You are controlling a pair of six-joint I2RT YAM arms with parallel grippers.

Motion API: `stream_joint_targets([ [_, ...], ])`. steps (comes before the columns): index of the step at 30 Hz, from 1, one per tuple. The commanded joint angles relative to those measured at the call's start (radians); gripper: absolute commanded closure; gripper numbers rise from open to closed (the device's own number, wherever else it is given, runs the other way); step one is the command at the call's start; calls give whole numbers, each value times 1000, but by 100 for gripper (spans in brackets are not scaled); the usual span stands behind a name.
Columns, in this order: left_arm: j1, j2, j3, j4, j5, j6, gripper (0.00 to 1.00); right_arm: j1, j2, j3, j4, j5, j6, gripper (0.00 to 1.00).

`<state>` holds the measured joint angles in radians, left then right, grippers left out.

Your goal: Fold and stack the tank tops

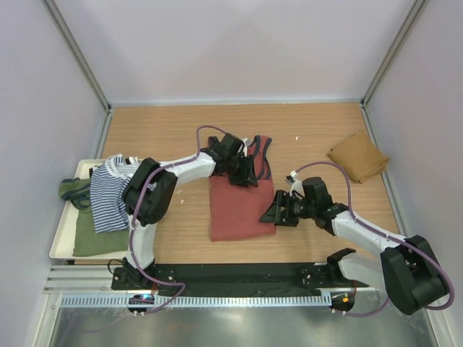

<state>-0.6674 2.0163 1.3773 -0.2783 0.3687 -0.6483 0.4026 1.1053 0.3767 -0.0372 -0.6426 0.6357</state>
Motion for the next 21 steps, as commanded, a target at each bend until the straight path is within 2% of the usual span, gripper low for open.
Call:
stream_joint_targets([
  [1, -1, 16, -1, 27, -86, -4, 54, -1, -24, -41, 16, -35, 19, 26],
  [5, -1, 36, 3, 11, -131, -1, 55, -2, -32, -73, 31, -40, 24, 28],
  [6, -1, 41, 2, 8, -139, 1, 55, -2, -29, -74, 33, -43, 24, 39],
  [8, -1, 45, 2, 4, -162, 3, 55, -2, -24, -82, 33, -48, 32, 47],
  [10, 0, 48, 0, 2, -168, 4, 56, -2, -19, -88, 31, -43, 42, 59],
  [11, -1, 51, 3, 4, -175, 6, 56, -1, -10, -94, 31, -39, 47, 76],
  [12, -1, 53, 5, 2, -178, 7, 56, -1, -6, -97, 30, -31, 54, 84],
  [14, -1, 55, 8, 4, -185, 10, 56, -2, 1, -107, 23, -11, 74, 93],
  [18, -1, 68, 31, 4, -191, 12, 56, -2, -1, -134, 0, 60, 105, 94],
  [21, -1, 76, 48, 4, -198, 18, 56, -2, 11, -137, -33, 106, 105, 76],
])
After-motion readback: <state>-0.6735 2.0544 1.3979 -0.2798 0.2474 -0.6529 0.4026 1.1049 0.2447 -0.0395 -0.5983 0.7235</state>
